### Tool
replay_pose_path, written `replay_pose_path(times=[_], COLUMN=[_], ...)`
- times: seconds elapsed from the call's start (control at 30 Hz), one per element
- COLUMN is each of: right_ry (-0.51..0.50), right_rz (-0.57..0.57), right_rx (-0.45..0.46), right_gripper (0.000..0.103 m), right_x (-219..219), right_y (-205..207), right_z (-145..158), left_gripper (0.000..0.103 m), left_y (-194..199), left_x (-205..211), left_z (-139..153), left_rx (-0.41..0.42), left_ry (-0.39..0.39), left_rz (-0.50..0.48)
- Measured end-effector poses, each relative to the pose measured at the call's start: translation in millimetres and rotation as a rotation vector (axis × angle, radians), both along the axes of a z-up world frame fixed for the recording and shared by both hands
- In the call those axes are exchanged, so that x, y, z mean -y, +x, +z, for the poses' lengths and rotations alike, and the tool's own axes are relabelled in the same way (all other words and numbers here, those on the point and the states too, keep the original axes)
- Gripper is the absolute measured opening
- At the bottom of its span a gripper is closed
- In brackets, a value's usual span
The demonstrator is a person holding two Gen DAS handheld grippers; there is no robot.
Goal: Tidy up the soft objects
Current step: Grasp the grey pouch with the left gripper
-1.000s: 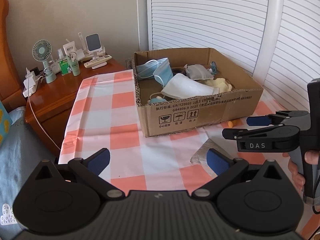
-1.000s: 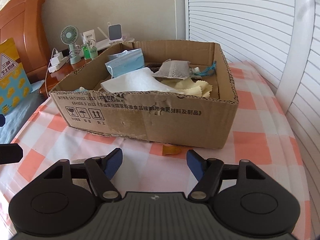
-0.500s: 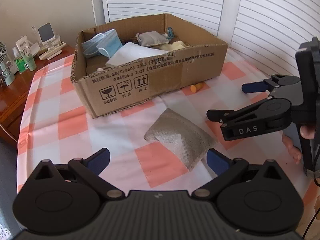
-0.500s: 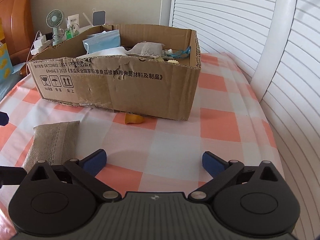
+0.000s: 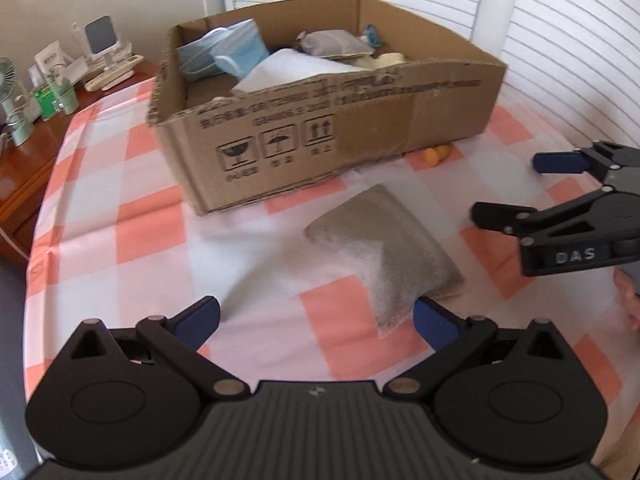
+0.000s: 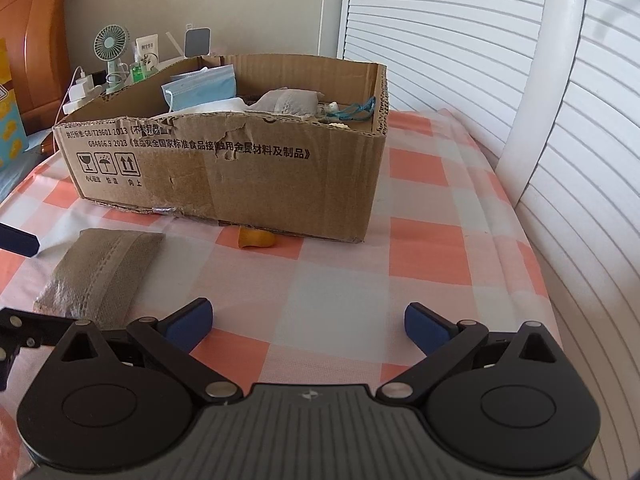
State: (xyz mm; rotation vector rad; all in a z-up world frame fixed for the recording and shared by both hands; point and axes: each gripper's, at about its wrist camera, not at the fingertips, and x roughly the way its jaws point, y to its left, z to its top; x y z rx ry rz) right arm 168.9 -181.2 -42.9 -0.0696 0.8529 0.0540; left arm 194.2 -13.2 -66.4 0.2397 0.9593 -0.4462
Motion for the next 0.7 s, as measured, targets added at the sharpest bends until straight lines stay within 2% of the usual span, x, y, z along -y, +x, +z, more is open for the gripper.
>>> replay_pose_path(times=[0.2,0.27,0.37,0.53,0.63,0.7], right_ry=[0.001,0.000,0.000,0.002,0.004,0.004], right_rz=[-0.004,-0.003,-0.002,0.005,0.011,0.014], right_rx=[0.008,0.010,0.014,0.017,0.024,0.027], right_gripper=[0.103,0.103,0.103,0.103,0.103,0.103], right_x=[0,0,0,0,1,1], right_y=[-2,-2,-3,-6,-7,-8], right_z=[-1,-1,-1,-1,-1,-1], left_gripper=[0.102,0.102,0.102,0.102,0.098,0.084], left_y=[10,6,-3,-2,3,7], left_x=[-29,-28,-16,8,14,16], left_z=[4,8,12,6,3,2], left_rx=[0.004,0.009,0.016,0.057,0.073,0.084], left_ry=[0.055,0.034,-0.024,-0.025,-0.042,-0.043], left_rz=[0.146,0.128,0.038,-0.012,-0.004,0.006])
